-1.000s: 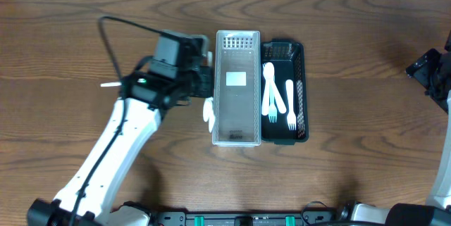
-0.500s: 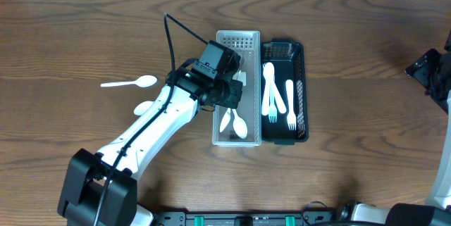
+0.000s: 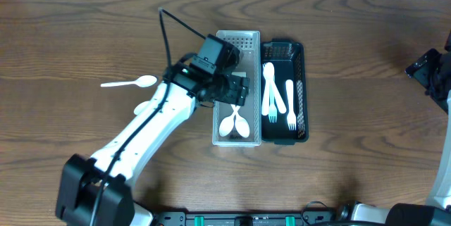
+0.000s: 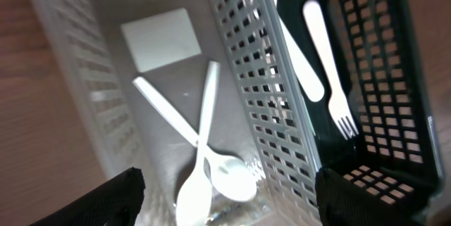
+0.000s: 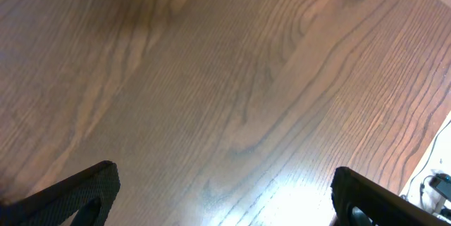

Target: Pack container

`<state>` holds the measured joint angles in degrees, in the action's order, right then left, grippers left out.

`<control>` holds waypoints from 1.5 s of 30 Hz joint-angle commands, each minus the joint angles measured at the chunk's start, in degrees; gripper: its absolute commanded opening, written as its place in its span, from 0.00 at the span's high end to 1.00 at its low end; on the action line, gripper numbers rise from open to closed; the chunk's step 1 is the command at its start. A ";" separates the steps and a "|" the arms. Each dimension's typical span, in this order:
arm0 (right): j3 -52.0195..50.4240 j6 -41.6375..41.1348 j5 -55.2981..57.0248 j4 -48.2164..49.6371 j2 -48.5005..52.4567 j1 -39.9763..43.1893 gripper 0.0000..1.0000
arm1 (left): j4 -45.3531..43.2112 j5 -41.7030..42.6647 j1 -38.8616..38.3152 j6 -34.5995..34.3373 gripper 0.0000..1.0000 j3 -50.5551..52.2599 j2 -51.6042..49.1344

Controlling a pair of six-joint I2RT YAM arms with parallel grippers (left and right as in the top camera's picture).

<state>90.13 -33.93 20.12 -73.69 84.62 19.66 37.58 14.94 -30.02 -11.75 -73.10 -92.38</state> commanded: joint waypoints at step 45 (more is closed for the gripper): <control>-0.22 -0.74 0.39 -0.04 0.04 0.42 0.01 | 16.79 -13.88 26.95 44.35 0.50 -6.56 -26.05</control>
<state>90.13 -33.93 20.10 -73.67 84.62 19.66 54.39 1.28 -3.05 31.18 -79.94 -117.49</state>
